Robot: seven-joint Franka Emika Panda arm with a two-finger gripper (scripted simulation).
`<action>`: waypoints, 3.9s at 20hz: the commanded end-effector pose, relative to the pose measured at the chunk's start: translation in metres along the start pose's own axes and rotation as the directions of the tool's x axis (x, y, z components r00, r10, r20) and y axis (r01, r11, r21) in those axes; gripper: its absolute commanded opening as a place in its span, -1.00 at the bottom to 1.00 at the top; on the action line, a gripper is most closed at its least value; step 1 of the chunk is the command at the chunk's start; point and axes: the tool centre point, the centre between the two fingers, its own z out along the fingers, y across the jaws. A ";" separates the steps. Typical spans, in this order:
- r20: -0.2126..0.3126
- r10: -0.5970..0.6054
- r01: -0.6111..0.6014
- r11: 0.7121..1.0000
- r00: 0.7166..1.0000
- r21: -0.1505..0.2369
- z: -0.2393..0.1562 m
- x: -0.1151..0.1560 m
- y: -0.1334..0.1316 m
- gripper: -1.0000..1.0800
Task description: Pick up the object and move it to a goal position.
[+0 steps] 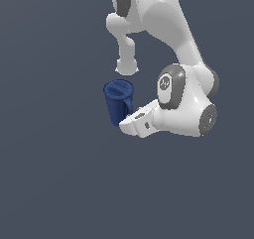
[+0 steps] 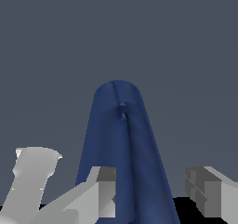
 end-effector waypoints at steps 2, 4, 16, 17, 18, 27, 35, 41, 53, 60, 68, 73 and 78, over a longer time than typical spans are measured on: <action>0.001 0.000 0.000 1.000 1.000 0.000 0.006 0.000 0.000 0.23; 0.001 0.000 0.000 1.000 1.000 0.000 0.011 0.000 0.000 0.23; 0.003 -0.001 0.001 1.000 1.000 0.000 0.027 0.000 0.000 -1.00; 0.003 -0.001 0.001 1.000 1.000 0.000 0.027 0.000 0.000 -1.00; 0.003 -0.001 0.001 1.000 1.000 0.000 0.027 0.000 0.000 -1.00; -0.002 0.004 -0.004 1.000 1.000 -0.003 0.025 -0.001 0.001 -1.00; -0.114 0.109 -0.116 0.992 0.987 -0.052 -0.015 -0.015 0.023 -1.00; -0.263 0.232 -0.264 0.960 0.937 -0.096 -0.066 -0.043 0.045 -1.00; -0.565 0.417 -0.565 0.818 0.712 -0.108 -0.159 -0.133 0.062 -1.00; -0.706 0.465 -0.705 0.706 0.534 -0.069 -0.197 -0.192 0.052 -1.00; -0.820 0.470 -0.820 0.573 0.327 0.001 -0.224 -0.256 0.028 -1.00; -0.859 0.458 -0.860 0.508 0.230 0.041 -0.232 -0.285 0.013 -1.00; -0.880 0.445 -0.883 0.463 0.163 0.071 -0.235 -0.304 0.001 -1.00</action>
